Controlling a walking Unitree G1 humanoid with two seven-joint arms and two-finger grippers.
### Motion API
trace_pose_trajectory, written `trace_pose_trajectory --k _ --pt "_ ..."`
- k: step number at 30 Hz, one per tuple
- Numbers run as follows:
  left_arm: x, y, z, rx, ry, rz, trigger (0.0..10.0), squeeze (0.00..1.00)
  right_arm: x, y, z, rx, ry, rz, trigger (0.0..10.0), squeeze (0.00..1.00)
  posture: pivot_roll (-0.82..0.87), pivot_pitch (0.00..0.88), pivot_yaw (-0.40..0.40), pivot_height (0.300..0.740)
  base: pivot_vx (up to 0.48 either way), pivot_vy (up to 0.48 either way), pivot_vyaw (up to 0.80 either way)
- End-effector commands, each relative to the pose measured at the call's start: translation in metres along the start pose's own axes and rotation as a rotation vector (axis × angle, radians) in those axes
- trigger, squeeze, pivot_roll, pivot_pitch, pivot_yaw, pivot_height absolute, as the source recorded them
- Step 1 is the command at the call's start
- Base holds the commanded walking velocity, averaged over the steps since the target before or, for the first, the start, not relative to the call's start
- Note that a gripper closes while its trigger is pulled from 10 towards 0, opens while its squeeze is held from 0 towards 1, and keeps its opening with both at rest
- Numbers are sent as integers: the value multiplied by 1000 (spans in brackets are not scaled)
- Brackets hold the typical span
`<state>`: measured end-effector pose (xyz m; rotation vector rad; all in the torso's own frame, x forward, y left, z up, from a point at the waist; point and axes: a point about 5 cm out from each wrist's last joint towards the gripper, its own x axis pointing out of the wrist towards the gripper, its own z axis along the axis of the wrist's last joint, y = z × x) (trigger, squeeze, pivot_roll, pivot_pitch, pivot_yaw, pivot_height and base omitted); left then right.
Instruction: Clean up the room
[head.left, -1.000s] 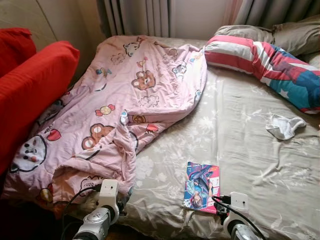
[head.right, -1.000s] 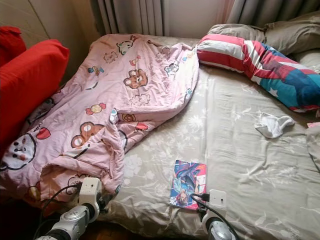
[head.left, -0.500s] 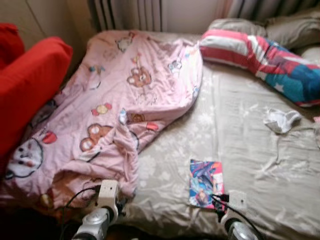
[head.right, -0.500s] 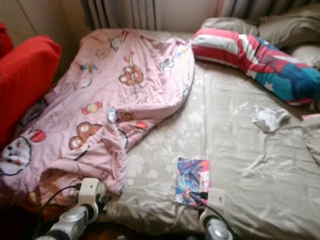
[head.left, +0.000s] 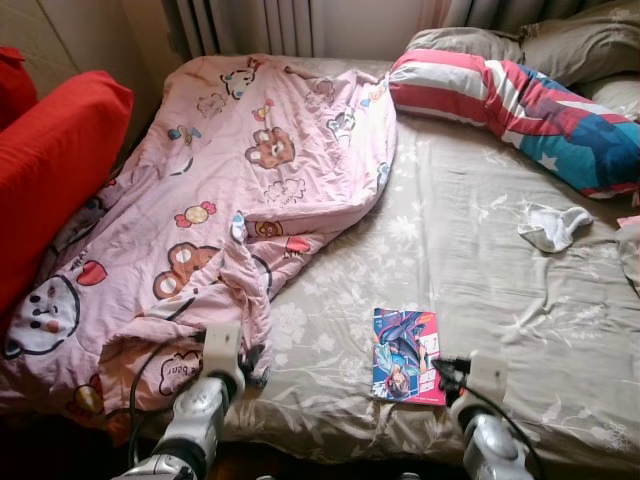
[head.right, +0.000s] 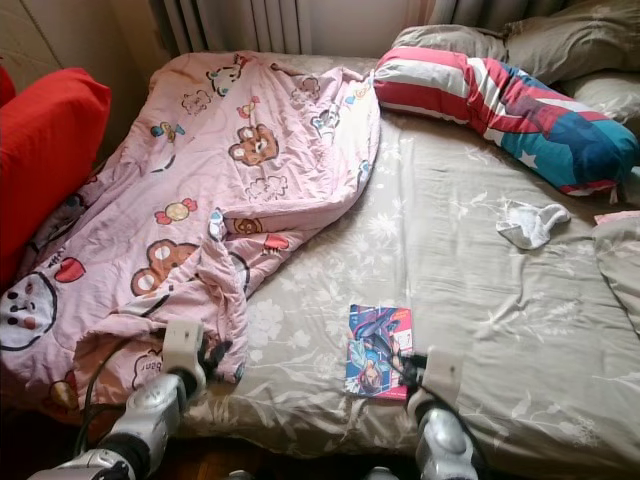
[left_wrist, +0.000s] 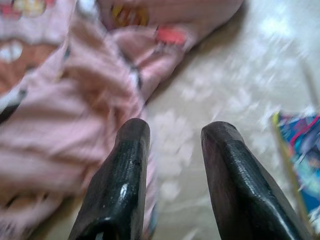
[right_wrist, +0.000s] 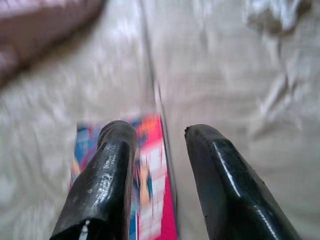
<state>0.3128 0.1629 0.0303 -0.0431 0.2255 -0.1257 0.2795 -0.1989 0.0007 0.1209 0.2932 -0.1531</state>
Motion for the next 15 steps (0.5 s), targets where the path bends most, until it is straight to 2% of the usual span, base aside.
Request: trace_pose_trajectory --k 1,4,10,12,15 --pt "-5 -1 -5 -20 -18 11 10000 0 -2 -2 1 10 -29 1 10000 0 -82 179 28 740 0 0 0" --pt "-7 -6 -4 -19 -51 10 10000 0 -1 -3 8 -10 -70 1 10000 0 -80 171 27 740 0 0 0" --pt "-5 -8 -2 -44 -65 16 10000 0 -2 -3 5 -34 -51 -7 10000 0 -83 158 29 740 0 0 0" --pt "-4 -5 0 -40 -61 20 10000 0 -2 2 -1 -45 -10 -3 10000 0 -90 145 33 740 0 0 0" --pt "-3 -4 1 -32 -60 23 10000 0 -2 4 -1 -45 -8 -4 10000 0 -91 137 35 721 0 0 0"
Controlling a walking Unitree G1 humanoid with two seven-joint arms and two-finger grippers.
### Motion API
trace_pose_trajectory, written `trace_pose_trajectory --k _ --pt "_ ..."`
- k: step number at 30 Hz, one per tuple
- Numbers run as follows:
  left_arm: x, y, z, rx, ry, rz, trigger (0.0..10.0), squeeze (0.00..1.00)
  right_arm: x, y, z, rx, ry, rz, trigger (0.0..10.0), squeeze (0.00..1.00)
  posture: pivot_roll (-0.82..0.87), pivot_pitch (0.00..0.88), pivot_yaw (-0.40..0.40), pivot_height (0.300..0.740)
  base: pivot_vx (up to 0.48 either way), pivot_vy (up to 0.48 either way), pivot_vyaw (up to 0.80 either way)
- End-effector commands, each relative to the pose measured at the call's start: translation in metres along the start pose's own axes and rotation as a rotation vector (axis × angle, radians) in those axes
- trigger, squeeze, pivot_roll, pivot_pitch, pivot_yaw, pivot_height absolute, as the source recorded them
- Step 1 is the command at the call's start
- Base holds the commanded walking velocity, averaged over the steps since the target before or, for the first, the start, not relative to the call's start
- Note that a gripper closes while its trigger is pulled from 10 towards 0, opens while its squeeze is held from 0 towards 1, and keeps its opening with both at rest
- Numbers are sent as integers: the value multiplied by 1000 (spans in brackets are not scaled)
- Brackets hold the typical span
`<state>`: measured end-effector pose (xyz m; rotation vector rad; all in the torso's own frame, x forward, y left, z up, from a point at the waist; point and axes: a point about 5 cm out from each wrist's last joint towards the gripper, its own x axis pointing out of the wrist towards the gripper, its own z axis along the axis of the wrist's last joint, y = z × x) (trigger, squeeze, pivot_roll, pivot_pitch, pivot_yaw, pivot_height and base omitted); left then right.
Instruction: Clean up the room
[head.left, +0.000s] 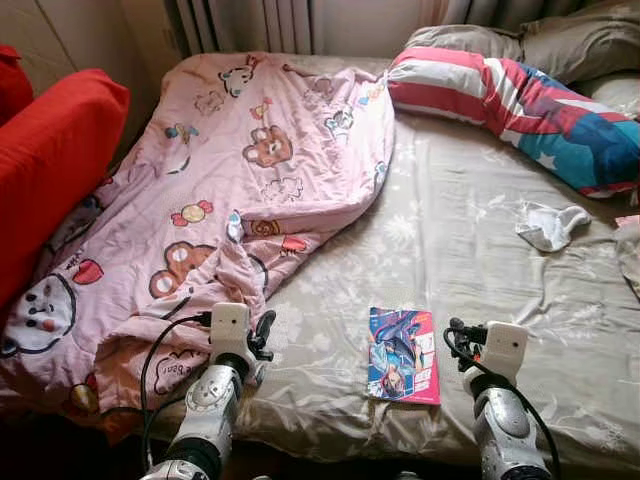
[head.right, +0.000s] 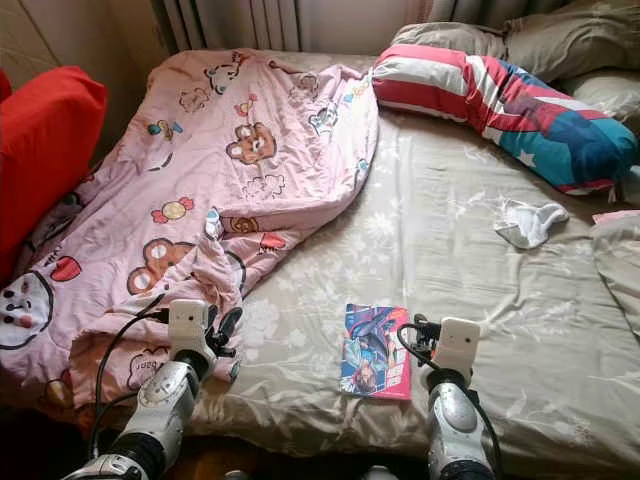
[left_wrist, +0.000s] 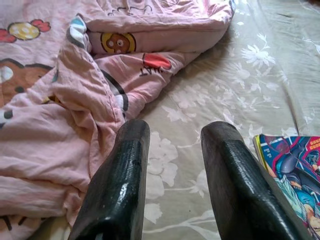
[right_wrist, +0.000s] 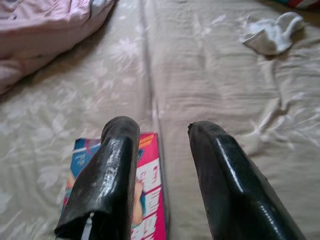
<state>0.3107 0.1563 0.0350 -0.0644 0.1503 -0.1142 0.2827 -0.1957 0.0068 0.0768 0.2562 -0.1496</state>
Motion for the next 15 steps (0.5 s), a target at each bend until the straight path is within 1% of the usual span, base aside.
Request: trace_pose_trajectory --k 1,9,15 --pt "-1 3 -3 -12 17 16 10000 0 -3 0 -7 -4 31 -4 10000 0 -91 137 35 716 0 0 0" --pt "-1 4 -3 -13 19 16 10000 0 -3 2 -8 -13 41 5 10000 0 -91 132 37 661 0 0 0" --pt "-1 2 -4 -13 24 11 10000 0 -3 2 -8 -7 35 -1 10000 0 -90 141 35 661 0 0 0"
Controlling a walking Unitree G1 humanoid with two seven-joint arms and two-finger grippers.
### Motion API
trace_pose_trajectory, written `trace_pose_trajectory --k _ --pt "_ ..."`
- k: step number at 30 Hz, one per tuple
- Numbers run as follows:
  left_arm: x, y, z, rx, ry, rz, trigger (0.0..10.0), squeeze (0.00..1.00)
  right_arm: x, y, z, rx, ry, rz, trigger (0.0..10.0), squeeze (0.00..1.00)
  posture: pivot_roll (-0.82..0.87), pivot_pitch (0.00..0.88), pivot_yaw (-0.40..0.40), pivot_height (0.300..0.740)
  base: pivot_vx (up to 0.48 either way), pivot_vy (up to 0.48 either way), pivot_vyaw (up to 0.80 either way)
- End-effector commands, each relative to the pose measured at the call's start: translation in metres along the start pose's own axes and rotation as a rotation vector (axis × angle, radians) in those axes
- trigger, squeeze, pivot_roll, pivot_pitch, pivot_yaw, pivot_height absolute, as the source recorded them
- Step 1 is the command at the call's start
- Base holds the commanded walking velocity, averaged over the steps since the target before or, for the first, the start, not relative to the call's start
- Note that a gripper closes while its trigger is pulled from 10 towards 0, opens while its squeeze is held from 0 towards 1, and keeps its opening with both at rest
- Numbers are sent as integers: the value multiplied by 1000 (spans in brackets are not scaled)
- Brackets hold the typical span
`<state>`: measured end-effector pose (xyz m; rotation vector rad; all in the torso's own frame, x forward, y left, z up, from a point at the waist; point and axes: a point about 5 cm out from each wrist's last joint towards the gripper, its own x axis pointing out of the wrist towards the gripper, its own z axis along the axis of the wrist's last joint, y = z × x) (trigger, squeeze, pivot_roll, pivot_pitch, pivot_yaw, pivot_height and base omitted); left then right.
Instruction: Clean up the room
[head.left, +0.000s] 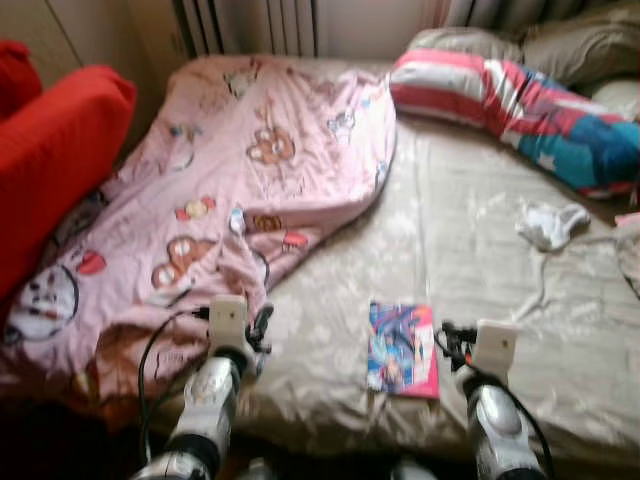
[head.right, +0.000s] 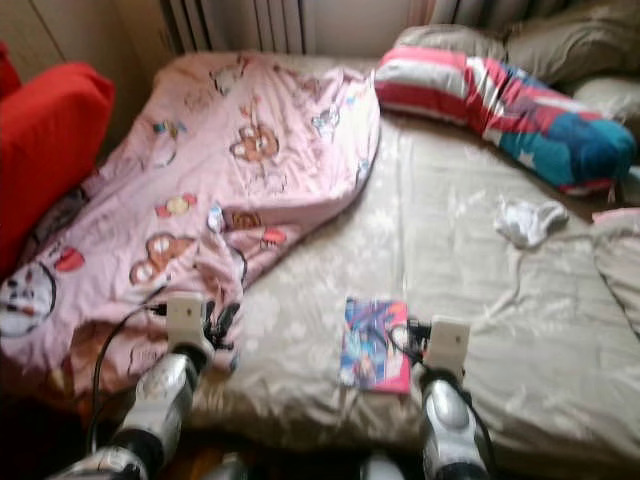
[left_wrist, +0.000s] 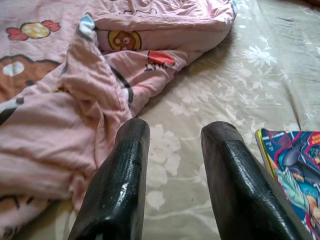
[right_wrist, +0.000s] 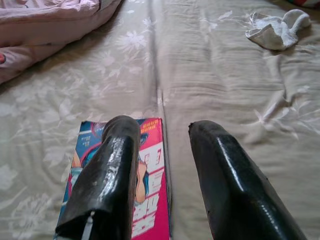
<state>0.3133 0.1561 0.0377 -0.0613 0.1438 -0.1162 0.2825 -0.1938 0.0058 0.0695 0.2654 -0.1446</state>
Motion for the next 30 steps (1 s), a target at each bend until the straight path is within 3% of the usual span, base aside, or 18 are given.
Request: trace_pose_trajectory --k 1,21,30 --pt "-4 2 -7 -17 31 12 10000 0 -3 0 -7 4 29 -5 10000 0 -88 147 34 661 0 0 0" --pt "-2 0 -7 -16 51 -4 10000 0 -3 5 -12 -10 83 -1 10000 0 -79 174 31 661 0 0 0" --pt "-1 1 -6 -21 48 -1 10000 0 -3 4 -9 6 50 0 10000 0 -78 182 29 641 0 0 0"
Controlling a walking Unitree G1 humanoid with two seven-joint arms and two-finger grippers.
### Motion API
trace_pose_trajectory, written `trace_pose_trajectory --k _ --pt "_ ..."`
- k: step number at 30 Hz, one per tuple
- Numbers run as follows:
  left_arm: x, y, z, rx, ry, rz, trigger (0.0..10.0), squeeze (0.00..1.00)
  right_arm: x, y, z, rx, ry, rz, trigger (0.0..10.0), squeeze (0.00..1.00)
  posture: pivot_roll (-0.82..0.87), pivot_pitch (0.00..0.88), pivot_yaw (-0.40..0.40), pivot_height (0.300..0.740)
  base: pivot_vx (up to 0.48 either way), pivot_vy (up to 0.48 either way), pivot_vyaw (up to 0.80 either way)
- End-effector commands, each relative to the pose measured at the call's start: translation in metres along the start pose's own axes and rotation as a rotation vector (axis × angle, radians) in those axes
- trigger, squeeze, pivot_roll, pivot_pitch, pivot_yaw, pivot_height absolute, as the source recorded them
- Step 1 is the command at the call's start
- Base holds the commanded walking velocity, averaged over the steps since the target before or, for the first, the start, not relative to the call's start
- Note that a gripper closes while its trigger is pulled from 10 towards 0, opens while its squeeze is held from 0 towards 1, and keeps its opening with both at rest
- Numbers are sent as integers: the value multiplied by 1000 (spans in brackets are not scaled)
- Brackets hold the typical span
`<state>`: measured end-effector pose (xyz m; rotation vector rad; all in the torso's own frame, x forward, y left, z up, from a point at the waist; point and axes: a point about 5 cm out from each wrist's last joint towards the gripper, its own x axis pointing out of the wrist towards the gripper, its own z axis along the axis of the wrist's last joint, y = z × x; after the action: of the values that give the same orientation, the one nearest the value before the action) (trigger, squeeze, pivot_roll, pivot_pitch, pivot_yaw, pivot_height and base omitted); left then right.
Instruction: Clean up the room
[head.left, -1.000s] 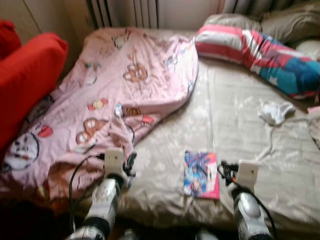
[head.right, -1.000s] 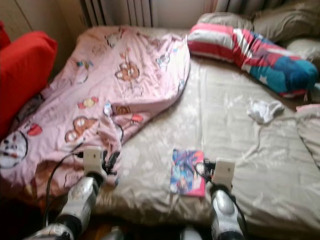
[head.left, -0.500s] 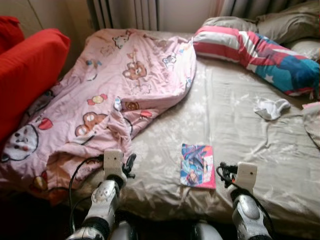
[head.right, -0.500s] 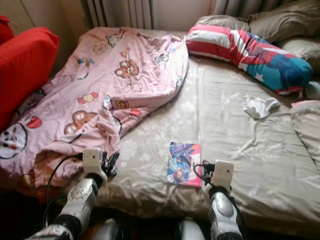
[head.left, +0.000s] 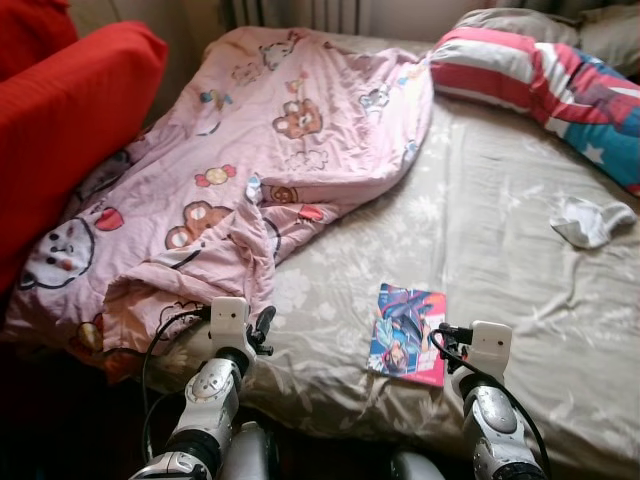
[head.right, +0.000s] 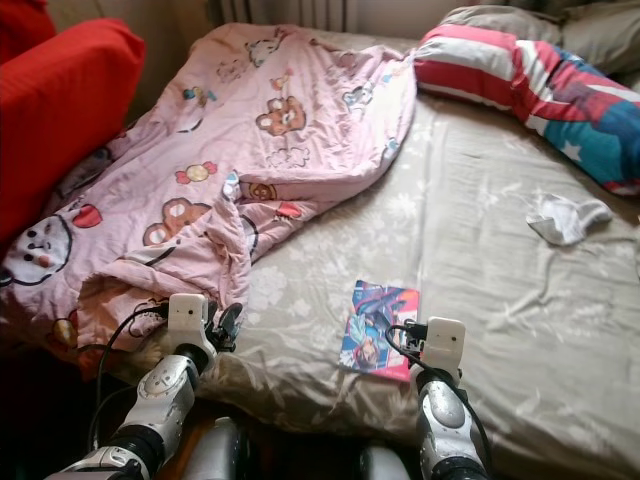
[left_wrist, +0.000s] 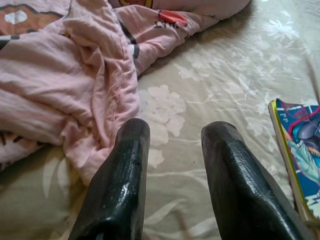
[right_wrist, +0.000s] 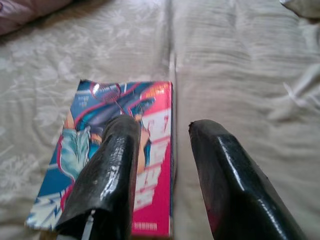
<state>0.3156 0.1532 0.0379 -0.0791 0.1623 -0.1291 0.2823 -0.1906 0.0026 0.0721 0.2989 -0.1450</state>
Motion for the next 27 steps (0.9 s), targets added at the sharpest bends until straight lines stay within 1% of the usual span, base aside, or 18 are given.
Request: trace_pose_trajectory --k 1,11,14,15,17,25,27 --pt "-4 3 -6 -4 29 13 10000 0 -2 2 -5 5 16 2 10000 0 -79 182 29 641 0 0 0" --pt "-3 3 -6 -9 26 12 10000 0 -3 2 -6 1 25 3 10000 0 -80 192 26 641 0 0 0" --pt "-3 3 -5 -10 25 11 10000 0 -2 4 -8 -11 51 15 10000 0 -82 197 26 636 0 0 0" --pt "-3 3 -5 -10 25 11 10000 0 -2 4 -7 -13 40 14 10000 0 -82 197 26 627 0 0 0" --pt "-3 3 -5 -11 25 12 10000 0 -3 4 -6 11 18 8 10000 0 -82 197 26 619 0 0 0" --pt "-1 4 -2 -17 17 18 10000 0 -2 5 -4 13 11 17 10000 0 -81 205 25 619 0 0 0" --pt "-1 4 -1 -33 11 20 10000 0 -2 6 -4 18 10 26 10000 0 -81 205 25 619 0 0 0"
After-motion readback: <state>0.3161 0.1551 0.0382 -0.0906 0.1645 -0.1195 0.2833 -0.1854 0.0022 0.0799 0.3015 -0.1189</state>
